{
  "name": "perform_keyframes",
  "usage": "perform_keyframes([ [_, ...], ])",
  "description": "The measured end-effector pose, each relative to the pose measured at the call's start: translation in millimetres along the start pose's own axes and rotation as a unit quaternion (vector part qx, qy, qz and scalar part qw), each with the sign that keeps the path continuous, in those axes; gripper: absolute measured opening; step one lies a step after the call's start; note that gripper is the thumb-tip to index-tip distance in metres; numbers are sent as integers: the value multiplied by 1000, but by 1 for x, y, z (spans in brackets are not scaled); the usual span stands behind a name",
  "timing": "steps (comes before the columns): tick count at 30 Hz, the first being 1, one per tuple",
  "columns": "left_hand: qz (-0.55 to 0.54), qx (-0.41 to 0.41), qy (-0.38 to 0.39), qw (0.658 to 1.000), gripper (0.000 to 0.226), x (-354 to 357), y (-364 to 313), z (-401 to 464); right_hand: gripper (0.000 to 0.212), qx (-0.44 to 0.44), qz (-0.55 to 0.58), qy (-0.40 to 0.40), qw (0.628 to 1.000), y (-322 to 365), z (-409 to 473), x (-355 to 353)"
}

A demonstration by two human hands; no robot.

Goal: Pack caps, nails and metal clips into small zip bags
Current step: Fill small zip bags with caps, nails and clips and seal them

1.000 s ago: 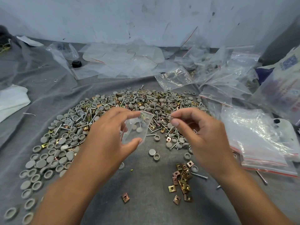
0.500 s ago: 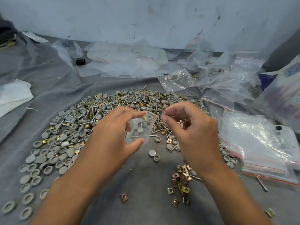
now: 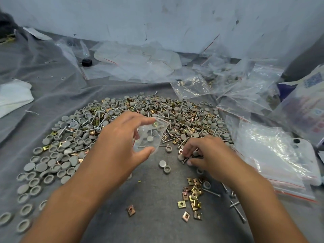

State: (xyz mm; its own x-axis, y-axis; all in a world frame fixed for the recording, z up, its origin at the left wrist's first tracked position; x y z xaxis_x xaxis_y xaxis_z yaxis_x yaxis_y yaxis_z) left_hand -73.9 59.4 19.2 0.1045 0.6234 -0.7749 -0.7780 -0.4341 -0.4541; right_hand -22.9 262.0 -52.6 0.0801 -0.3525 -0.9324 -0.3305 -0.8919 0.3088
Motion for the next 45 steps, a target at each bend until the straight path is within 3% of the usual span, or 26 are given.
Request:
perform_keyframes([
  [16, 8, 1, -5, 1000, 64, -1, 2, -1, 8, -76, 8, -23, 997, 19, 0, -2],
  [26, 8, -4, -8, 1000, 63, -3, 5, -2, 7, -2, -72, -29, 997, 11, -1, 0],
  [29, 3, -4, -11, 1000, 63, -4, 5, -3, 4, -26, -89, -33, 995, 15, -3, -1],
  [31, 6, -4, -7, 1000, 63, -3, 4, -3, 7, -55, -37, -24, 998, 21, -7, -3],
  [33, 8, -4, -3, 1000, 63, -3, 4, -4, 9, -89, 94, -68, 989, 31, -14, -18],
  [37, -1, -7, -2, 1000, 63, -1, 5, -3, 12, -175, 304, -211, 912, 60, -37, -52],
  [40, -8, 0, -2, 1000, 62, 1, 2, -1, 5, -198, 283, -268, 900, 81, -43, -53],
  [45, -6, -1, -5, 1000, 63, 0, 1, -1, 20, -196, 301, -328, 874, 82, -49, -59],
])
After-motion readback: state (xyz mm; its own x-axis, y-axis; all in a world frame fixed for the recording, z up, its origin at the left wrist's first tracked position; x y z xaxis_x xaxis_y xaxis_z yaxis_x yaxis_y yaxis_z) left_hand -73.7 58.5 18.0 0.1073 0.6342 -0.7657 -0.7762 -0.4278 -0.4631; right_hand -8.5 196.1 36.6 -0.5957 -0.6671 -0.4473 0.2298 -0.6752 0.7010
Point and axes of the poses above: each hand's wrist, its own z-axis towards the middle knuckle, its own x-axis out of the palm, y = z × x, the point moved 9 cm from there along z, towards the middle knuckle, and after that the axes turned 9 degrees about x, right-handed, at the moved point
